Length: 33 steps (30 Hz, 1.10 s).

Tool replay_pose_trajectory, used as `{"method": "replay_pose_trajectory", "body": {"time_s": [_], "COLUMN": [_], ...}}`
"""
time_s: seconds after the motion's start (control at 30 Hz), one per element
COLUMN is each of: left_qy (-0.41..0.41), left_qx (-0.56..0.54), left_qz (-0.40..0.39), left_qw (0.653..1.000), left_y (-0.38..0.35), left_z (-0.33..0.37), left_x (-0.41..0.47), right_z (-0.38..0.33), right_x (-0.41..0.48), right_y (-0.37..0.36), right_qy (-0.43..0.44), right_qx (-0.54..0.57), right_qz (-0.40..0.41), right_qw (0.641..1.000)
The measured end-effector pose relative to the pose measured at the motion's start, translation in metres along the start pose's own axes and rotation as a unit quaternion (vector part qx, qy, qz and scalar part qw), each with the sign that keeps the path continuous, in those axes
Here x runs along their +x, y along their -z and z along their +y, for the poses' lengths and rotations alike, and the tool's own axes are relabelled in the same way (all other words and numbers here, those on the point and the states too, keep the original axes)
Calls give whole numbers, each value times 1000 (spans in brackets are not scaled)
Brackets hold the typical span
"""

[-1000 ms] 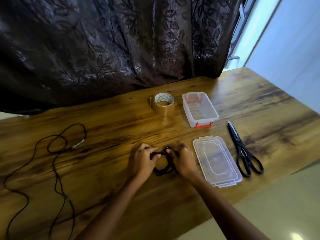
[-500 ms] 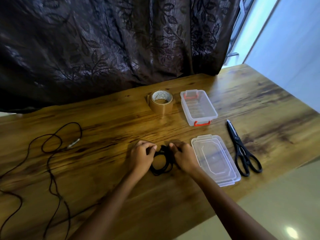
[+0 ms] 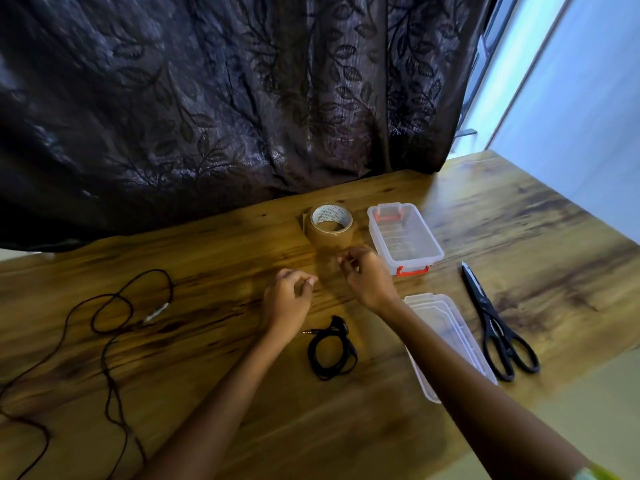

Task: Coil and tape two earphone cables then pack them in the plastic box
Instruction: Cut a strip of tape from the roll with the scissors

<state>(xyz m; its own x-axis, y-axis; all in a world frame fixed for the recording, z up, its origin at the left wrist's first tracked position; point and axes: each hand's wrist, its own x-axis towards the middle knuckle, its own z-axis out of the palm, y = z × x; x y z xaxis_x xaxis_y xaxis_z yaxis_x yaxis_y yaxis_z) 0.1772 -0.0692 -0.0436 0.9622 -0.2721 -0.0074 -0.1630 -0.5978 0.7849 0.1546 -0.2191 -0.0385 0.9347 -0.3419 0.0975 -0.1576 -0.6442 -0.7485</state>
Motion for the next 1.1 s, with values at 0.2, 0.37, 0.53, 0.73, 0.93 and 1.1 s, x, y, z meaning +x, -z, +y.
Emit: {"method": "replay_pose_trajectory", "body": {"time_s": [0.2,0.37,0.53,0.73,0.93,1.1], "left_qy": [-3,-9,-7,-16,17,32], "left_qx": [-5,-28,-39,-60,-140,-273], "left_qz": [0,4,-6,-27,-22,-77], "left_qw": [1000,1000,999,998,990,958], "left_y": [10,18,19,21,27,33], "left_z": [2,0,-4,-5,17,52], "left_x": [14,24,29,28,32,27], "right_z": [-6,-10,0,1,-6,-16], "right_x": [45,65,70,70,37,-5], "right_y": [-4,-10,-18,-16,9,34], "right_qy": [76,73,51,-22,-73,-27], "right_qx": [-168,-246,-270,-141,257,392], "right_qz": [-2,-76,-80,21,37,20], "right_qw": [983,963,958,990,963,919]}}
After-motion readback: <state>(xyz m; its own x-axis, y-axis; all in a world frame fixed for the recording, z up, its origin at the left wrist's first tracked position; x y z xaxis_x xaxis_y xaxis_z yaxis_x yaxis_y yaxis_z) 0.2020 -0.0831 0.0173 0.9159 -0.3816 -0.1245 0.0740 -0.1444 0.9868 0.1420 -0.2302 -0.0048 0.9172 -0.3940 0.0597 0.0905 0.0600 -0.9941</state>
